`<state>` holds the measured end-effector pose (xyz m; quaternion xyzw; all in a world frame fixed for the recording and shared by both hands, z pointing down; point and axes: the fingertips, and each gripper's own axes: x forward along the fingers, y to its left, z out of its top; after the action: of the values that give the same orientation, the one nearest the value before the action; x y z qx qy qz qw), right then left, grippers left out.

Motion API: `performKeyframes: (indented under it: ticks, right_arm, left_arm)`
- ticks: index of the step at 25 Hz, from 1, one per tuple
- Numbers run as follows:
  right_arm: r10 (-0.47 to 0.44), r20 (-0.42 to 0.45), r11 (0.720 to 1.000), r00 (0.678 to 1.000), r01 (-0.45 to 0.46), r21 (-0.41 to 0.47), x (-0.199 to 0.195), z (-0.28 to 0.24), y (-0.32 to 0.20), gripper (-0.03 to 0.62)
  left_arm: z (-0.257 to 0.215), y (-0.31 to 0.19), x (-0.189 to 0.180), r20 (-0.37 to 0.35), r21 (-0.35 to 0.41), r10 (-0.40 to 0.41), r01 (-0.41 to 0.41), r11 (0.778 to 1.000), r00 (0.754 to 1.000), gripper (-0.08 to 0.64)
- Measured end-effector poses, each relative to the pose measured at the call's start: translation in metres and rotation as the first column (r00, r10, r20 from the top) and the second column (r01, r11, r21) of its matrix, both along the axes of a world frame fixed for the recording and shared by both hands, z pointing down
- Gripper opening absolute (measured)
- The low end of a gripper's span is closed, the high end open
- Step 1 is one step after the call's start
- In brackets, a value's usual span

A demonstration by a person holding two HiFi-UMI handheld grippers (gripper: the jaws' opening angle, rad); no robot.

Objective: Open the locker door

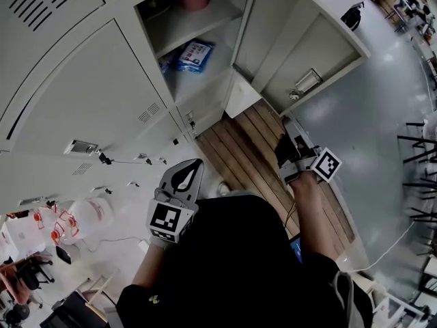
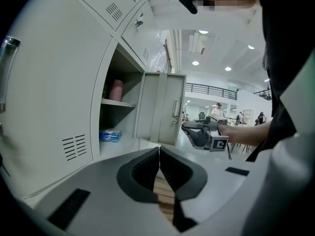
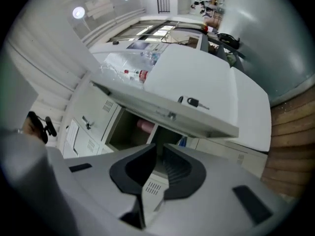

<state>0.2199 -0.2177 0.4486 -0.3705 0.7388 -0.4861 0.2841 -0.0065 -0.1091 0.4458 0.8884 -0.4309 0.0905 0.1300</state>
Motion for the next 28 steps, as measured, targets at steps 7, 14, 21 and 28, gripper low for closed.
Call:
performKeyframes:
  ticks: [7, 14, 21, 28]
  right_arm:
    - [-0.196, -0.263, 0.971, 0.945, 0.224, 0.082, -0.094, -0.013, 0.027, 0.054]
    - [-0.244, -0.451, 0.931, 0.859, 0.338, 0.140, -0.147, -0.015, 0.046, 0.054]
    - [-0.222, -0.623, 0.870, 0.750, 0.441, 0.221, -0.184, -0.016, 0.069, 0.054]
    - [-0.158, -0.719, 0.831, 0.676, 0.485, 0.273, -0.197, -0.019, 0.080, 0.054]
  left_arm:
    - [-0.004, 0.002, -0.011, -0.023, 0.004, -0.007, 0.007, 1.000, 1.000, 0.023]
    - [-0.008, 0.002, -0.022, -0.030, 0.019, -0.021, 0.022, 1.000, 0.999, 0.023]
    - [-0.012, 0.002, -0.028, -0.039, 0.033, -0.024, 0.025, 0.999, 0.999, 0.023]
    - [-0.013, 0.005, -0.031, -0.049, 0.035, -0.025, 0.027, 0.999, 0.998, 0.023]
